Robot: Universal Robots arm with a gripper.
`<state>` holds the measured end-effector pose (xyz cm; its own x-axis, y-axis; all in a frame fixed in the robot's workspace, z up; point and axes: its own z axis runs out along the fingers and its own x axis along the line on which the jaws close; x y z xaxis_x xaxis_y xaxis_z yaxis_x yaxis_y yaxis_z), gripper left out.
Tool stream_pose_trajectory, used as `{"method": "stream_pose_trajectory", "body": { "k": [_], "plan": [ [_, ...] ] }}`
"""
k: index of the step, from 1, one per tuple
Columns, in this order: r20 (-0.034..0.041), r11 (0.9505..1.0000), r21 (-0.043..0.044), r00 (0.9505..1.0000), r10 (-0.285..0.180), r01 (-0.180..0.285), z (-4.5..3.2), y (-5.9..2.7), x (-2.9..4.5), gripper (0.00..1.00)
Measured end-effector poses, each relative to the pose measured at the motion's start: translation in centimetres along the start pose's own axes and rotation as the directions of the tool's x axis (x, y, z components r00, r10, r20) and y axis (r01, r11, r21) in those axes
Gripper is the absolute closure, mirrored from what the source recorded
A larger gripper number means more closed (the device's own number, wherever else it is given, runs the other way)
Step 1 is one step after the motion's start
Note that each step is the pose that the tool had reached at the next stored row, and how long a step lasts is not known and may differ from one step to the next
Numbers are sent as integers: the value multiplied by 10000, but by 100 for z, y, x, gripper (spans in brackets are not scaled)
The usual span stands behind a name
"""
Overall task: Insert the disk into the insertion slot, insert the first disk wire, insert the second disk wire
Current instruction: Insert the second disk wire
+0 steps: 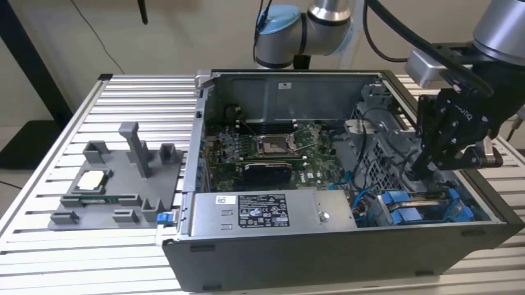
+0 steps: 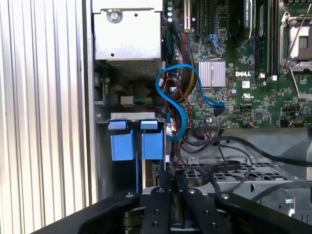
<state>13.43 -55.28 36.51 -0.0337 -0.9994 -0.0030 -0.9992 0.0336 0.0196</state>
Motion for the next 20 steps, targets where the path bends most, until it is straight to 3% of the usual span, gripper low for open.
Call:
{"method": "stream_pose_trajectory", "body": {
  "k": [8,10,13,15,17,20],
  "plan": [
    [28,10000,11,10000,-2,1,60,-6,182,84],
    [106,10000,56,9999,-2,2,79,-6,192,84],
    [280,9999,105,9996,-7,5,99,-6,192,84],
    [294,9999,105,9996,-9,6,99,-6,192,84],
    [346,9998,207,9994,-16,9,104,-5,192,84],
    [396,9984,557,9992,-37,15,115,-3,193,84]
  ]
}}
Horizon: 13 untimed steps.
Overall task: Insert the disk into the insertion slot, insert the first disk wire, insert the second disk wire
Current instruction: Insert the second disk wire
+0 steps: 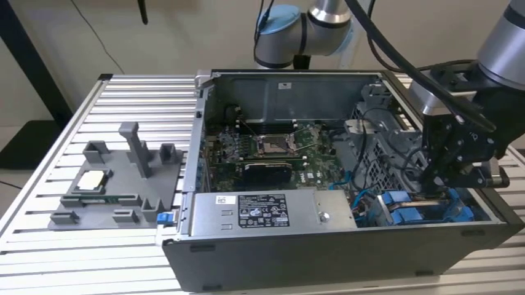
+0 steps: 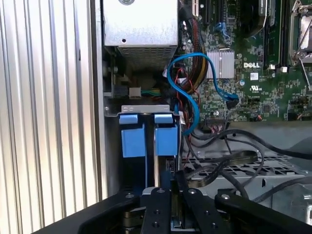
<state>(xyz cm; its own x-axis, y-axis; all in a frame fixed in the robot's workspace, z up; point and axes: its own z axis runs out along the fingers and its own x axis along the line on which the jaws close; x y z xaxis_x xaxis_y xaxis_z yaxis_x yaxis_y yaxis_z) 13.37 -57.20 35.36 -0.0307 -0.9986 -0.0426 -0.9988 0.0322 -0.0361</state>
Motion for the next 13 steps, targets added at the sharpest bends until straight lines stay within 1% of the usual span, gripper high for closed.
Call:
{"method": "stream_pose_trajectory", "body": {
  "k": [1,3,5,10,13],
  "plan": [
    [5,10000,70,10000,-3,3,2,2,0,84],
    [3,10000,88,10000,-6,6,4,4,0,84],
    [6,9999,124,10000,-5,5,12,14,0,84],
    [6,9999,134,10000,-8,7,20,14,-2,84],
    [9,9999,170,10000,-7,7,44,17,-5,84]
  ]
}}
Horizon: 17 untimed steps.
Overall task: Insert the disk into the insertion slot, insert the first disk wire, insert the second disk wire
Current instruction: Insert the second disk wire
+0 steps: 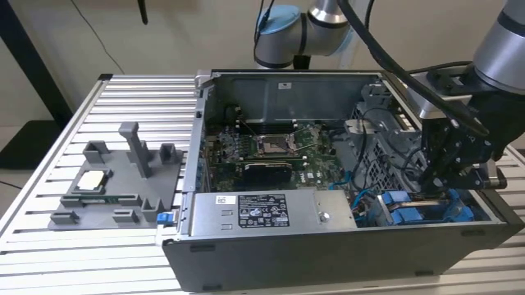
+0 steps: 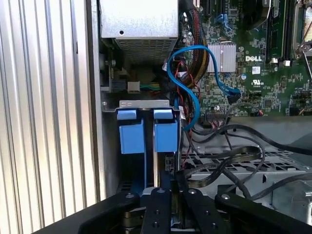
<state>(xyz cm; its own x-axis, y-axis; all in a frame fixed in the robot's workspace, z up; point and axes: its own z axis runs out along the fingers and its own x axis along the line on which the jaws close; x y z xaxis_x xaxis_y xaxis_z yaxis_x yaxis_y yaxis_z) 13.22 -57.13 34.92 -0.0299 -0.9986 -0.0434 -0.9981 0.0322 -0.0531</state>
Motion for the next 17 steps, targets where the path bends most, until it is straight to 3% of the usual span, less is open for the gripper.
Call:
{"method": "stream_pose_trajectory", "body": {
  "k": [9,17],
  "plan": [
    [45,10000,96,10000,-3,3,57,9,-29,84],
    [26,9999,139,10000,-3,3,142,15,-25,84]
  ]
}}
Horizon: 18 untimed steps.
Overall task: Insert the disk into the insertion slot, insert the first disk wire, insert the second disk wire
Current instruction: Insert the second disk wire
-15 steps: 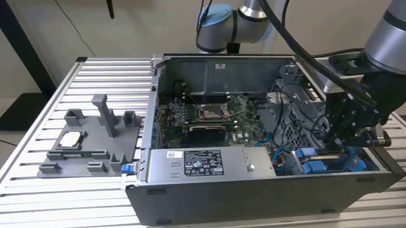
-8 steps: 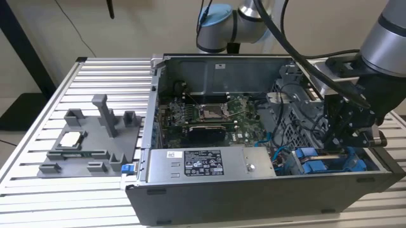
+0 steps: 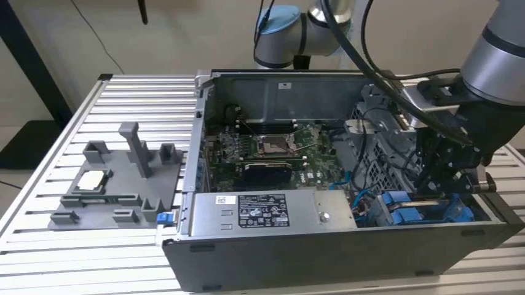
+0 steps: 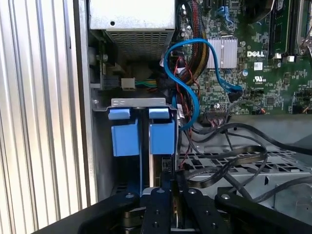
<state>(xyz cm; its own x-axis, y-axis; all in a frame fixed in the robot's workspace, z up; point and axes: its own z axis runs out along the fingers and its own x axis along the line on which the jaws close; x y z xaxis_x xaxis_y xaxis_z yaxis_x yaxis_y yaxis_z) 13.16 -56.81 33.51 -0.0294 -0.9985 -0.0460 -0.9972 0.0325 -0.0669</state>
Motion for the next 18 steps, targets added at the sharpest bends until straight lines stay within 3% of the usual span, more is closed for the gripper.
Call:
{"method": "stream_pose_trajectory", "body": {
  "k": [2,3,6,18],
  "plan": [
    [26,10000,2,10000,-1,1,7,0,-1,83],
    [35,10000,2,10000,0,0,-8,-1,-1,76],
    [24,10000,1,10000,0,0,-109,-8,-5,76],
    [23,10000,1,10000,0,0,-348,-24,-17,76]
  ]
}}
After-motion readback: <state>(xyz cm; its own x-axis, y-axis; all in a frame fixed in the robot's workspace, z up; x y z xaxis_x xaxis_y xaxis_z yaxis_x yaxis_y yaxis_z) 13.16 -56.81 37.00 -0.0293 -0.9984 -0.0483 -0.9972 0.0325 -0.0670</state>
